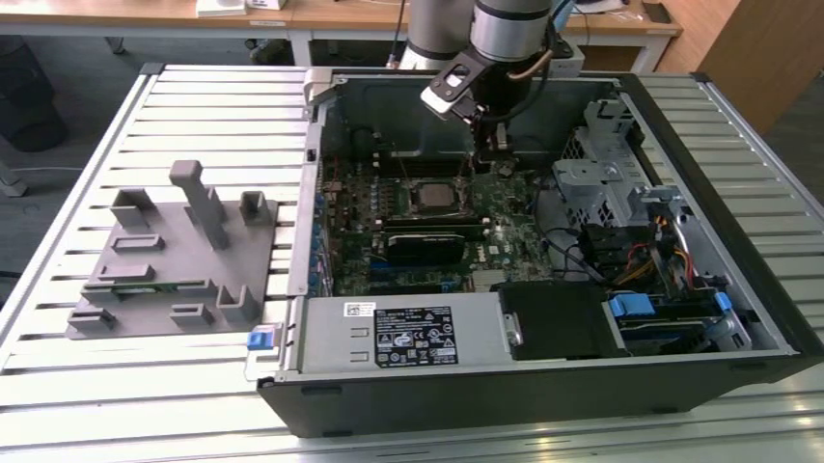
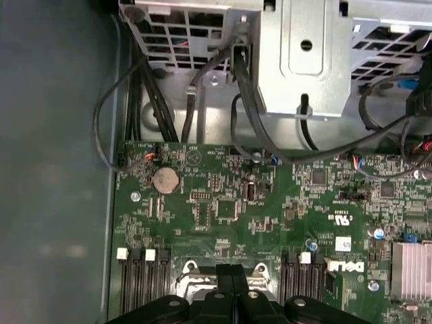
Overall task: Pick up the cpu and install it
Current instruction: 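Close the cpu cover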
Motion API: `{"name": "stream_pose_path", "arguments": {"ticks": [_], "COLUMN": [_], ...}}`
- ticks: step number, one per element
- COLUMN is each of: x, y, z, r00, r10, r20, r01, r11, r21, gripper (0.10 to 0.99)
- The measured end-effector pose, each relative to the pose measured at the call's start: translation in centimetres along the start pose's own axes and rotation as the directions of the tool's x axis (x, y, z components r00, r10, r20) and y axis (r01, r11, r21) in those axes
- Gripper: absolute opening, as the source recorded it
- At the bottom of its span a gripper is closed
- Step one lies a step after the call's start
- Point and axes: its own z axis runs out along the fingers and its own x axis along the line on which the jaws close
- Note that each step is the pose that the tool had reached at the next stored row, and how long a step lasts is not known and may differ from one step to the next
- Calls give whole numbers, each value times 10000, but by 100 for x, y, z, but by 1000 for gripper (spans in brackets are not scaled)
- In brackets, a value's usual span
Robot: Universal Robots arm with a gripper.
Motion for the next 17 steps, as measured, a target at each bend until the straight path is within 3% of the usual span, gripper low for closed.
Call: {"name": "stream_pose_path", "arguments": {"ticks": [11,14,17], "x": [5,9,13], "y": [-157,-248,-382], "z": [42,65,87], "r00": [10000,10000,10000], "r10": [-2,-2,-2], "r20": [-1,-1,-2], "r01": [2,2,2], "r11": [10000,10000,10000], "r21": [-1,0,-1], "gripper": [106,106,106]}}
